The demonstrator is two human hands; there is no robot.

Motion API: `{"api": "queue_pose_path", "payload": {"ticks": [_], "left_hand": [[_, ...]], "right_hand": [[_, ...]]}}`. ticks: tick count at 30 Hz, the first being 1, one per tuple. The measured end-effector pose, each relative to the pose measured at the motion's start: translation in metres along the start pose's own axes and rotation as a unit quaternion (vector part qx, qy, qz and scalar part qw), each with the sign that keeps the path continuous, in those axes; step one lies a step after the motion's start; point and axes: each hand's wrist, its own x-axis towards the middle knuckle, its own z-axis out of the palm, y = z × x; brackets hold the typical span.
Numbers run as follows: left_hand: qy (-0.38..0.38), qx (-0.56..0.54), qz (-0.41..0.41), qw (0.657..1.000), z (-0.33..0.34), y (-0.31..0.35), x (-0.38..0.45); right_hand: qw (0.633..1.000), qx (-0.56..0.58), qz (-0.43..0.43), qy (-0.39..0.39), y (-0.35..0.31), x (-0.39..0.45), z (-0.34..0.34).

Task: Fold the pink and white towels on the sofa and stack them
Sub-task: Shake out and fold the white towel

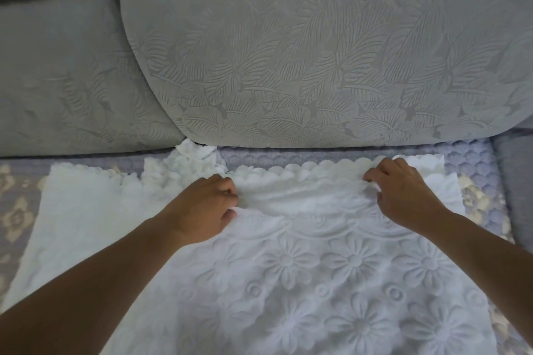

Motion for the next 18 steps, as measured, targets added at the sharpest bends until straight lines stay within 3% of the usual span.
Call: {"api": "queue_pose_path", "payload": {"ticks": [4,7,10,13,18], "left_hand": [[-0.052,-0.005,0.090,0.995,-0.007,0.013,-0.009],[-0.059,-0.021,0.046,0.997,-0.012,0.027,-0.005],[-0.058,-0.122,0.006,0.991,-0.020,0.060,0.034],[-0.137,-0.190,0.032,0.972,-0.030,0.112,0.087],[-0.261,-0.171,0.040,0.949,-0.037,0.142,0.126]], "right_hand": [[0.999,-0.011,-0.032,0.003,0.002,-0.005,-0.004],[0.995,-0.005,-0.091,0.031,0.000,-0.018,-0.015],[0.993,0.009,-0.093,0.069,-0.003,-0.030,-0.019],[0.994,-0.001,-0.073,0.087,-0.003,-0.039,-0.024],[0.997,-0.023,-0.018,0.070,-0.008,-0.043,-0.049]]}}
